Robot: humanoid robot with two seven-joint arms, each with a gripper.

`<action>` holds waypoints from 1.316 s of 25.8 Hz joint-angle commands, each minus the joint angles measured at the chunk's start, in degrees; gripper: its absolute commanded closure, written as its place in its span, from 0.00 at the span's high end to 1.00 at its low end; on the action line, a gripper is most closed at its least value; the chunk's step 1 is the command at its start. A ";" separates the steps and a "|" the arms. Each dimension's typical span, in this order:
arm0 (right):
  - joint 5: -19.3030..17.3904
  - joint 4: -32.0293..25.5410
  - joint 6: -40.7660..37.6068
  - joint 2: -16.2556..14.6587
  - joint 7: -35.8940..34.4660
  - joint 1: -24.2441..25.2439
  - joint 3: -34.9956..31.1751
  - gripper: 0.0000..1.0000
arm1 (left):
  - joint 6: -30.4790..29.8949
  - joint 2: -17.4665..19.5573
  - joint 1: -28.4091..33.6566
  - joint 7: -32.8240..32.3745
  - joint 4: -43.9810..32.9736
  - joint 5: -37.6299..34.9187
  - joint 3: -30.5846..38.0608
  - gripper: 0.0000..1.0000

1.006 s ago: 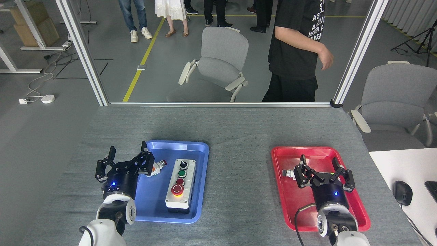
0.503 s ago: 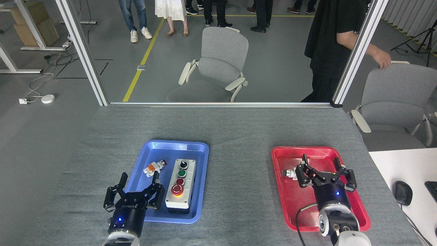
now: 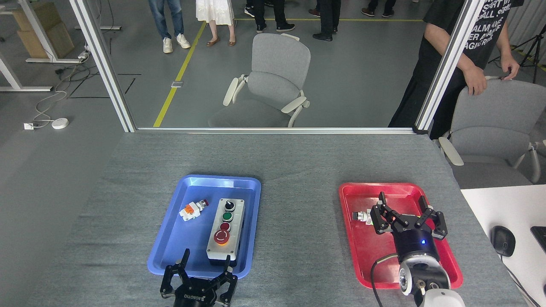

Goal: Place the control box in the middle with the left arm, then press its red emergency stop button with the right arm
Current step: 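Grasp the near end of the grey control box with the left gripper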

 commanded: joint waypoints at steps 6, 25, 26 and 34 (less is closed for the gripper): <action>-0.04 -0.11 -0.26 -0.05 -0.03 0.21 0.05 0.98 | 2.46 -5.04 -4.40 -2.34 10.56 -0.97 -2.15 0.98; -0.04 0.07 -0.35 0.04 -0.03 -0.06 -0.03 0.98 | 4.48 -6.45 -11.70 -7.44 19.26 0.17 -1.27 0.98; 0.05 0.07 -0.35 0.04 -0.03 -0.06 -0.03 0.98 | 4.65 -6.45 -11.96 -7.44 19.88 0.17 -1.27 0.98; -0.04 0.16 -0.26 0.04 -0.03 -0.14 -0.03 0.98 | 4.74 -6.71 -15.04 -7.44 24.36 0.61 0.93 0.98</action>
